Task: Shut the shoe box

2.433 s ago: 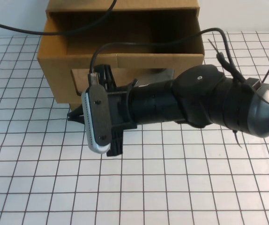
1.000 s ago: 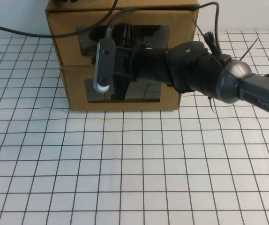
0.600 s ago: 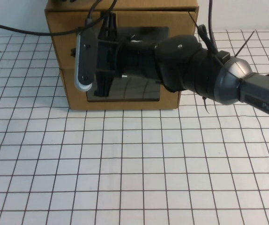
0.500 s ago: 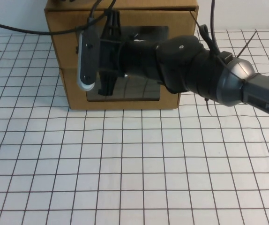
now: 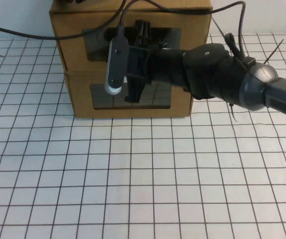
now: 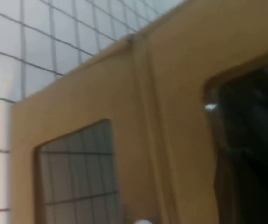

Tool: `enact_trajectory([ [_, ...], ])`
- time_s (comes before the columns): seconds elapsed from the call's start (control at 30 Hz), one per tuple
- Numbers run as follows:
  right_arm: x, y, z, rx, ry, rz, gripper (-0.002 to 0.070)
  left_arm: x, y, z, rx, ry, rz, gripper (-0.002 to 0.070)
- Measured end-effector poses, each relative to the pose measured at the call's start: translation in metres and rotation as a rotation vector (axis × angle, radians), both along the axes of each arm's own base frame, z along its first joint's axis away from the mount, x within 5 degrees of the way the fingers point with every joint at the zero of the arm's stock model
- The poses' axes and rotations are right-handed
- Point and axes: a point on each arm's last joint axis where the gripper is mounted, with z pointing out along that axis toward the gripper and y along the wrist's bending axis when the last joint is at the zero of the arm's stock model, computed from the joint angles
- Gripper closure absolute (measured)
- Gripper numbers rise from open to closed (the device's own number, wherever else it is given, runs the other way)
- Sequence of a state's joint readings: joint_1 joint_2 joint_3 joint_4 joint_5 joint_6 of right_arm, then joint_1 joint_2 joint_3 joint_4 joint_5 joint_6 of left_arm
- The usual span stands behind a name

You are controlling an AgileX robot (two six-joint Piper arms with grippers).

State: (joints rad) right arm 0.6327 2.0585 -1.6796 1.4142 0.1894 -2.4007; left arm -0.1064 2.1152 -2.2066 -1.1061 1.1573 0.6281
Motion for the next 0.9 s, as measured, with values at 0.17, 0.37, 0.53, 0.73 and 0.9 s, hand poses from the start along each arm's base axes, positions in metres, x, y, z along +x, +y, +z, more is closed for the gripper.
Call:
enact_trajectory([
  [0.17, 0.001, -0.012, 0.007, -0.013, -0.019, -0.012, 0.0690, -0.001, 0.000, 0.002, 0.002, -0.010, 0.000, 0.0677],
  [0.37, -0.026, -0.026, 0.010, -0.059, -0.005, 0.007, 0.0689, -0.010, 0.002, 0.013, 0.030, -0.038, 0.001, 0.0677],
  [0.53, -0.073, -0.038, 0.050, 0.069, 0.038, 0.090, 0.0689, -0.035, 0.005, 0.050, 0.033, -0.124, -0.002, 0.0677],
  [0.73, -0.121, -0.082, 0.143, 0.465, 0.094, -0.054, 0.0689, -0.096, 0.016, 0.110, 0.165, -0.287, -0.010, 0.0678],
  [0.9, -0.155, -0.138, 0.202, 0.770, 0.070, -0.294, 0.0689, -0.171, 0.030, 0.167, 0.255, -0.453, 0.057, 0.0677],
])
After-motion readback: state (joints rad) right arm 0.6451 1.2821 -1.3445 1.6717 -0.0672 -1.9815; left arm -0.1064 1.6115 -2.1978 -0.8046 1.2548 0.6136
